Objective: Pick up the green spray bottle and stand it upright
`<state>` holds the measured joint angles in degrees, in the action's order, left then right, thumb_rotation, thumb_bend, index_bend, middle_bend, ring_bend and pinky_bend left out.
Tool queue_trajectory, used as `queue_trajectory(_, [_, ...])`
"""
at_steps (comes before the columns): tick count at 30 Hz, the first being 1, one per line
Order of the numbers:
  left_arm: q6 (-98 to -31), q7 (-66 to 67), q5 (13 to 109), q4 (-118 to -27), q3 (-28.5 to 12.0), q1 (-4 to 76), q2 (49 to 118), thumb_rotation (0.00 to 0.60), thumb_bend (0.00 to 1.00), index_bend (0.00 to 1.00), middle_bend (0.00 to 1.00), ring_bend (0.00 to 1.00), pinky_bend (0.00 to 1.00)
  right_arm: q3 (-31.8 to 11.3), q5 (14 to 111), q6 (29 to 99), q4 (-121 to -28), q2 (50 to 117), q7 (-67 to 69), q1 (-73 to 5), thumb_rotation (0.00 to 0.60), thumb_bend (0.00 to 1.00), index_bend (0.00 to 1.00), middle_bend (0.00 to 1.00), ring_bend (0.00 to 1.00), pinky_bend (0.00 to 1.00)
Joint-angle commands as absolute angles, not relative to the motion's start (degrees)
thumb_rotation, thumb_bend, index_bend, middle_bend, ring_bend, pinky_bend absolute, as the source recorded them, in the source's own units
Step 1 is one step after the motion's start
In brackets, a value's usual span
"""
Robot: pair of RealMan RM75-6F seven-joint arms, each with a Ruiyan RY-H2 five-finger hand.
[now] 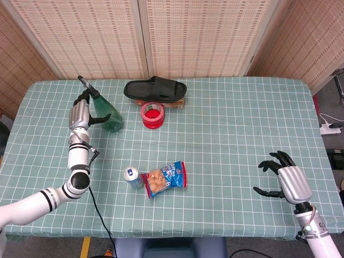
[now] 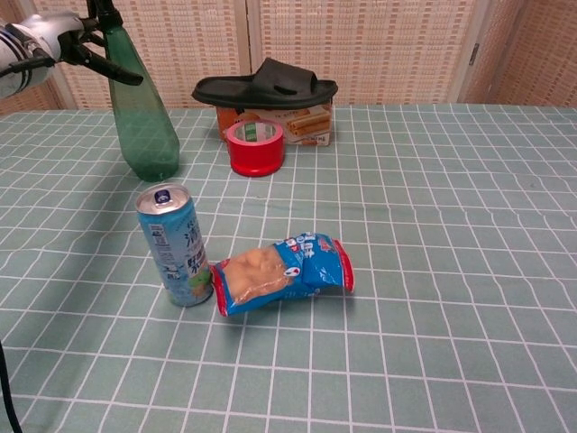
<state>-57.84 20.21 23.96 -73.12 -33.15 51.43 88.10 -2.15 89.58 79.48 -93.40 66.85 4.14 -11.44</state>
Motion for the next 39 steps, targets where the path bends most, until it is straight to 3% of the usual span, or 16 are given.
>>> queue_trajectory(1, [-57.88,20.29,23.18,-73.87,-33.07,51.30,87.52,0.600,0.17,0.00,0.02,0.01,0.03,-2.12,89.64,79.51,-93.37,66.82,4.26,-11.42,0.600,0.00,0.39,0.46,0.17,0.14])
queue_trajectory(12, [-58.82,23.77,16.33,-77.69,-30.89,48.85,83.08,0.600,0.17,0.00,0.01,0.00,0.02,-2.01,90.12,79.40,-93.47,66.62,5.97,-11.60,0.600,0.00,0.39,0.46,0.17,0.14])
queue_trajectory(19, [-64.26,25.10,18.00,-92.53,-26.15,39.68,70.64,0.600,0.25,0.00,0.00,0.00,0.02,-1.71,90.37,79.51,-93.34,65.93,8.28,-11.43,0.600,0.00,0.39,0.46,0.17,0.14])
queue_trajectory(21, [-64.98,25.71,21.58,-98.36,-23.67,36.59,65.59,0.600,0.27,0.01,0.02,0.02,0.04,-1.62,90.40,79.81,-93.33,65.76,8.51,-11.20,0.600,0.00,0.40,0.46,0.17,0.14])
queue_trajectory(24, [-66.55,22.24,39.41,-103.99,-17.38,29.73,59.25,0.600,0.30,0.19,0.13,0.10,0.15,-1.52,90.77,80.42,-93.15,65.78,8.67,-10.93,0.600,0.00,0.41,0.46,0.17,0.14])
queue_trajectory(26, [-71.01,19.50,56.87,-100.50,-10.80,24.86,58.88,0.600,0.30,0.31,0.21,0.18,0.22,-1.49,90.95,80.70,-92.99,65.91,8.06,-10.81,0.600,0.00,0.41,0.46,0.17,0.14])
queue_trajectory(29, [-75.54,13.07,70.66,-94.04,-4.71,20.37,60.68,0.600,0.30,0.31,0.22,0.19,0.21,-1.53,90.86,80.62,-92.77,66.29,6.22,-10.83,0.600,0.00,0.43,0.46,0.17,0.14])
queue_trajectory(32, [-75.82,6.44,74.01,-90.47,-3.06,18.57,61.92,0.600,0.30,0.29,0.23,0.19,0.17,-1.67,90.60,80.27,-92.97,66.58,4.09,-11.00,0.600,0.00,0.44,0.46,0.17,0.14])
queue_trajectory(39, [-77.69,0.56,76.63,-86.50,-4.23,17.66,63.23,0.600,0.30,0.29,0.23,0.19,0.12,-1.80,91.20,80.74,-92.70,67.54,0.97,-11.10,0.600,0.00,0.45,0.46,0.17,0.14])
